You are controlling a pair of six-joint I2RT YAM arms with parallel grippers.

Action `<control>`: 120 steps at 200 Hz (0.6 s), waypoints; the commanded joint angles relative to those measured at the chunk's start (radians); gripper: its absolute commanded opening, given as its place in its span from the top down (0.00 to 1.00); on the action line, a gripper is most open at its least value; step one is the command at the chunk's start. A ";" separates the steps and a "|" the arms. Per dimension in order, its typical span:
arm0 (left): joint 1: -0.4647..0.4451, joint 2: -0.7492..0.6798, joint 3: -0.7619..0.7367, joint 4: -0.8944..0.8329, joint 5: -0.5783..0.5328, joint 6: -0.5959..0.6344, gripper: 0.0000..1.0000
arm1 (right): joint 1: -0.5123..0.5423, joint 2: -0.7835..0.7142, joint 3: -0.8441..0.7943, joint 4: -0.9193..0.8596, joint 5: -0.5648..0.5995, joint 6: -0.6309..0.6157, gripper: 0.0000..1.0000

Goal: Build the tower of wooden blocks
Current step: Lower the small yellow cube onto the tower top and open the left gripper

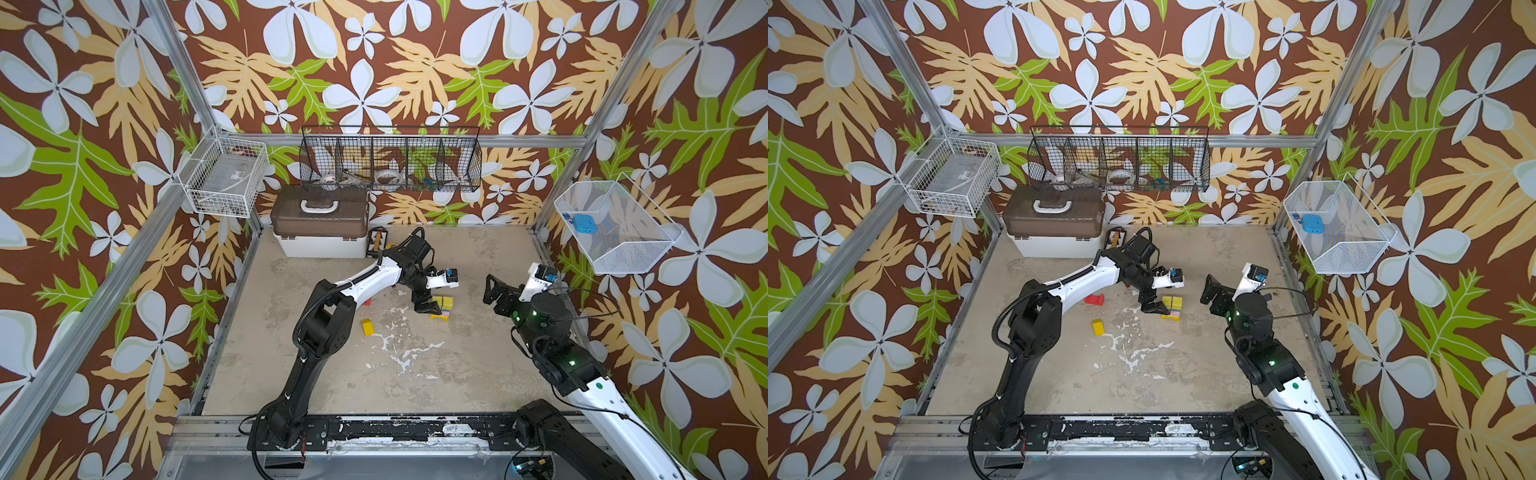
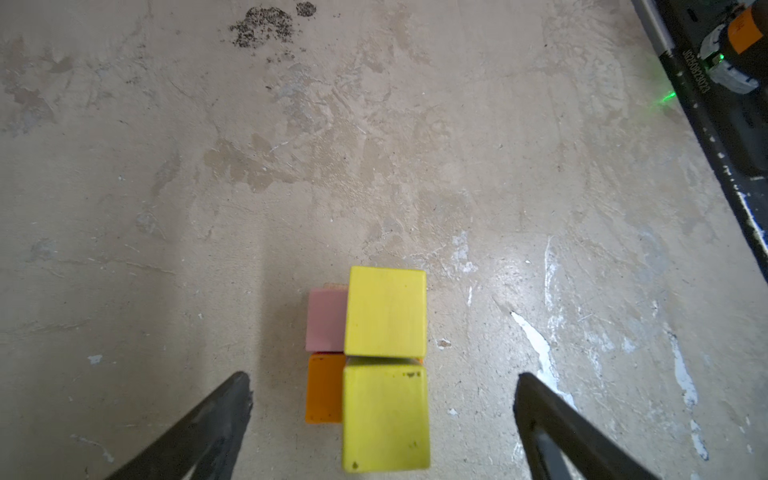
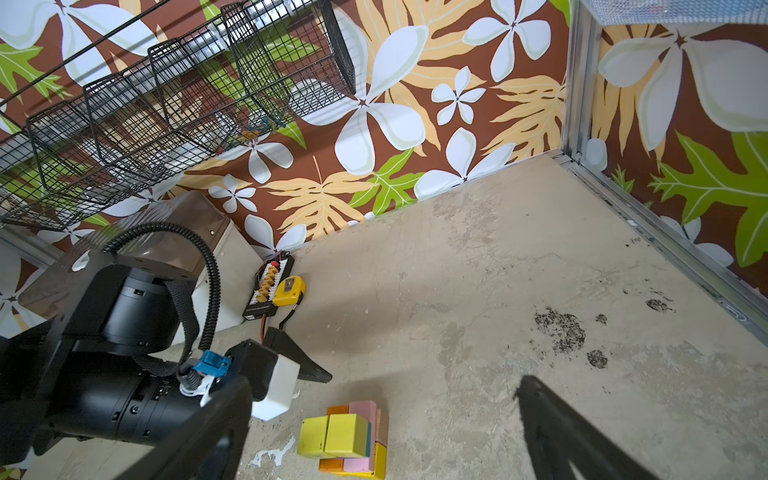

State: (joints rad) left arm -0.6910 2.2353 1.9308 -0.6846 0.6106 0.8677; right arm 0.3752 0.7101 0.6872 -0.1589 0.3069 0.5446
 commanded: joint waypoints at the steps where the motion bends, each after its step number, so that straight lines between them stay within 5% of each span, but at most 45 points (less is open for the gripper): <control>1: 0.000 -0.060 0.005 0.006 0.028 -0.031 0.00 | -0.002 0.013 -0.003 -0.012 0.082 0.049 0.00; 34: -0.001 -0.295 -0.229 0.345 -0.070 -0.308 0.00 | -0.065 0.058 -0.013 -0.062 0.100 0.140 0.00; 62: 0.000 -0.621 -0.631 0.840 -0.497 -0.717 0.00 | -0.187 0.104 -0.062 -0.045 -0.039 0.212 0.00; 88: 0.017 -0.864 -0.952 1.074 -0.844 -1.137 0.00 | -0.248 0.206 -0.106 -0.013 -0.175 0.292 0.03; 103: 0.055 -0.931 -1.066 1.083 -0.832 -1.317 0.00 | -0.247 0.271 -0.103 0.013 -0.273 0.283 0.11; 120: 0.068 -0.954 -1.149 1.107 -0.773 -1.388 0.00 | -0.245 0.320 -0.097 0.025 -0.292 0.276 0.12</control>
State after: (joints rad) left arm -0.6380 1.3106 0.8696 0.2710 -0.0834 -0.2073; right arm 0.1310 0.9848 0.5823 -0.1795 0.1246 0.7979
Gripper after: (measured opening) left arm 0.998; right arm 0.874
